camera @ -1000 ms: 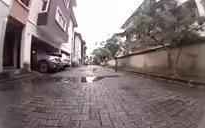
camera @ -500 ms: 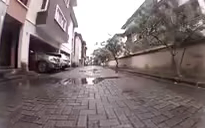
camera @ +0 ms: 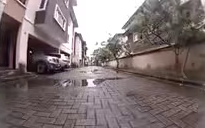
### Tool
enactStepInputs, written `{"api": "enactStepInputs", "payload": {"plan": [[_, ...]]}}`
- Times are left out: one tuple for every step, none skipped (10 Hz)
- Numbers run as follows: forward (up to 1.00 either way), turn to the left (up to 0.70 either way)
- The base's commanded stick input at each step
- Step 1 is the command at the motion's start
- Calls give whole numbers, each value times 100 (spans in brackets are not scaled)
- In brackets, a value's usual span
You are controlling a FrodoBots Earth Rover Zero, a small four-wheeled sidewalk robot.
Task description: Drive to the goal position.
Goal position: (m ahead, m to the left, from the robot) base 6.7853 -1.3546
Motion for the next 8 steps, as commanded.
{"api": "enactStepInputs", "payload": {"plan": [[50,0],[50,0],[50,0],[50,0],[50,0],[50,0],[50,0],[50,0]]}}
